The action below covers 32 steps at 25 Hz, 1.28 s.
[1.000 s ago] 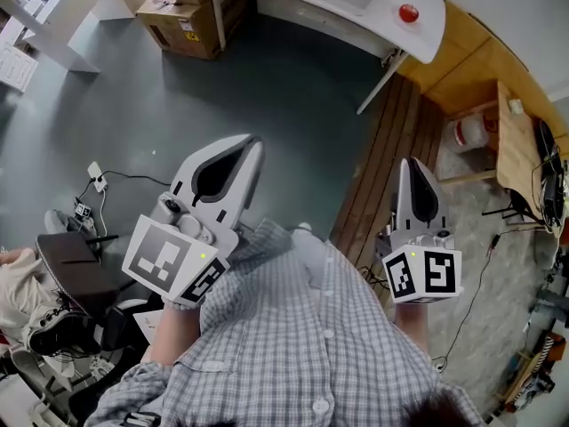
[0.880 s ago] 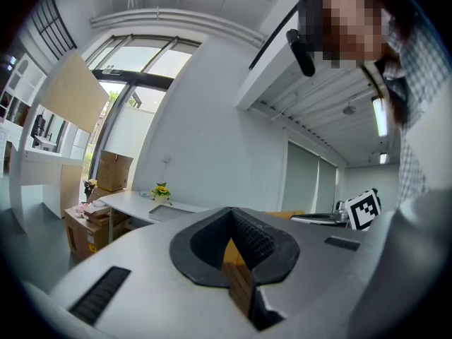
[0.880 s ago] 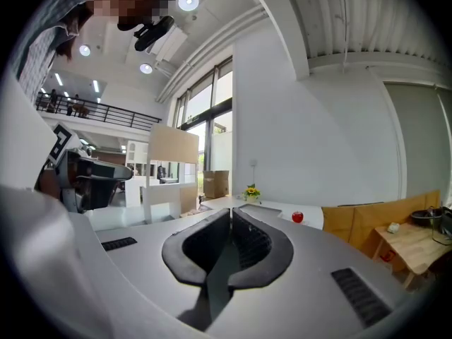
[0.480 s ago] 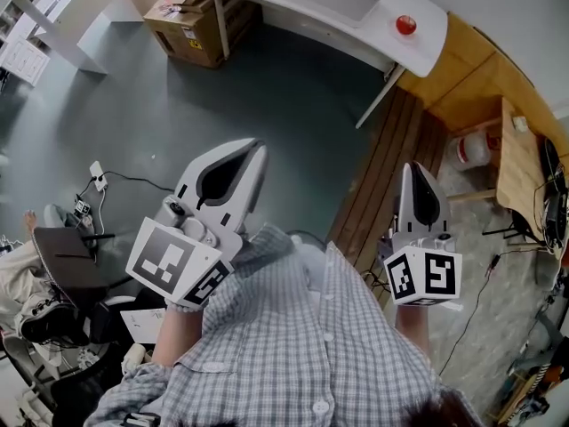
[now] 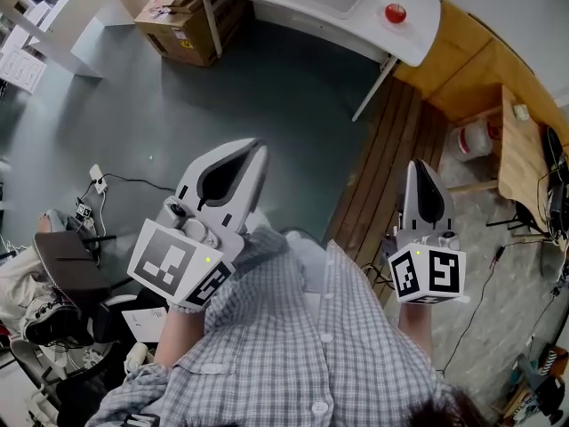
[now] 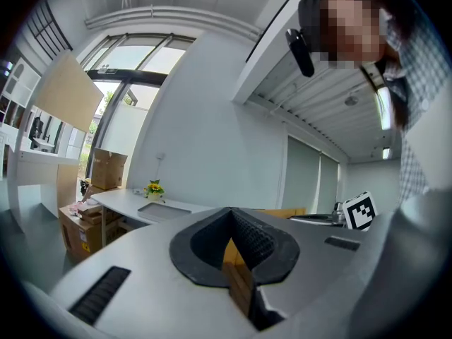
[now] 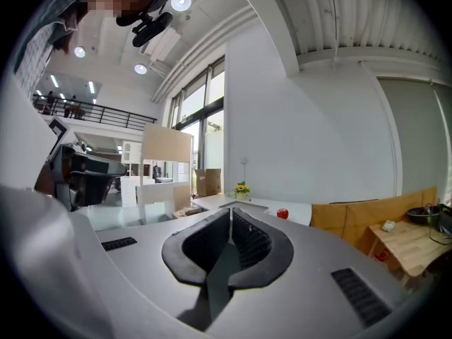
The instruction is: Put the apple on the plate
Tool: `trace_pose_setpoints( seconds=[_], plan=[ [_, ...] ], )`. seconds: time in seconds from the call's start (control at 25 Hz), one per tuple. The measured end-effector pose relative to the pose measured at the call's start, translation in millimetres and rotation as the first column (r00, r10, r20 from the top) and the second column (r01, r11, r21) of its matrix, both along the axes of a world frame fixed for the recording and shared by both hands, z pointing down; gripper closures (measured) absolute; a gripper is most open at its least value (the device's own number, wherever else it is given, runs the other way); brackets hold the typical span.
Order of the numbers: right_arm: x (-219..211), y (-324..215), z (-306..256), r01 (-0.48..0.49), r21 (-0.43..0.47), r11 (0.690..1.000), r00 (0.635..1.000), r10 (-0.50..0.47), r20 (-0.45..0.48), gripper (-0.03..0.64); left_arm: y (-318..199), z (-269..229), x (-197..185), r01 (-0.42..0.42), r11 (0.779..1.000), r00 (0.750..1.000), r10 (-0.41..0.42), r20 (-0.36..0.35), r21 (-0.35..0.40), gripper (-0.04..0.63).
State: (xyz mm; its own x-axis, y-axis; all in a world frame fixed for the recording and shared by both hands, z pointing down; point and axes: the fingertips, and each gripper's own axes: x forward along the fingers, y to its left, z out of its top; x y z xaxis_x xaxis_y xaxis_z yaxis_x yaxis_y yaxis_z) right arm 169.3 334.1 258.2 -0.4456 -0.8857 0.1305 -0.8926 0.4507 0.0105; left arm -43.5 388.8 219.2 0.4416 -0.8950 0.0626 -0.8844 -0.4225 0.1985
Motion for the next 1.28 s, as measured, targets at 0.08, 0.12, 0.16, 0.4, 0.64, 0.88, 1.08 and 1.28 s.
trace_pose_setpoints(
  seconds=[0.08,0.12,0.16,0.4,0.64,0.88,1.08,1.28],
  plan=[
    [0,0,3,-0.003,-0.005,1.0,1.0,0.003,-0.008,0.591,-1,3,1,-0.006,1.0,1.0,0.006,-0.005,-0.009,0.586],
    [-1,0,4,-0.006,-0.009,1.0,1.0,0.006,-0.009,0.591,-2,5,1,-0.013,1.0,1.0,0.013,-0.002,-0.013,0.586],
    [-2,0,6,-0.01,-0.013,1.0,1.0,0.01,-0.009,0.591,-3,6,2,-0.021,1.0,1.0,0.021,0.004,-0.014,0.586],
    [-14,-3,13,-0.02,-0.029,0.999,1.0,0.019,-0.014,0.591,-16,10,0,-0.062,0.998,0.998,0.062,0.011,-0.017,0.586],
    [-16,-13,19,-0.064,-0.037,0.997,0.996,0.062,-0.069,0.591,-52,16,6,-0.141,0.99,0.99,0.141,-0.017,-0.028,0.586],
    [-14,-45,18,-0.134,-0.052,0.99,0.99,0.131,-0.053,0.591,-92,16,13,-0.217,0.976,0.976,0.217,0.0,-0.027,0.586],
    [-23,-72,10,-0.153,-0.032,0.988,0.986,0.15,-0.072,0.591,-127,11,4,-0.242,0.97,0.97,0.241,-0.009,-0.022,0.586],
    [-32,-96,4,-0.173,-0.023,0.985,0.983,0.171,-0.068,0.591,-154,4,-8,-0.257,0.966,0.966,0.257,-0.018,0.003,0.586]
  ],
)
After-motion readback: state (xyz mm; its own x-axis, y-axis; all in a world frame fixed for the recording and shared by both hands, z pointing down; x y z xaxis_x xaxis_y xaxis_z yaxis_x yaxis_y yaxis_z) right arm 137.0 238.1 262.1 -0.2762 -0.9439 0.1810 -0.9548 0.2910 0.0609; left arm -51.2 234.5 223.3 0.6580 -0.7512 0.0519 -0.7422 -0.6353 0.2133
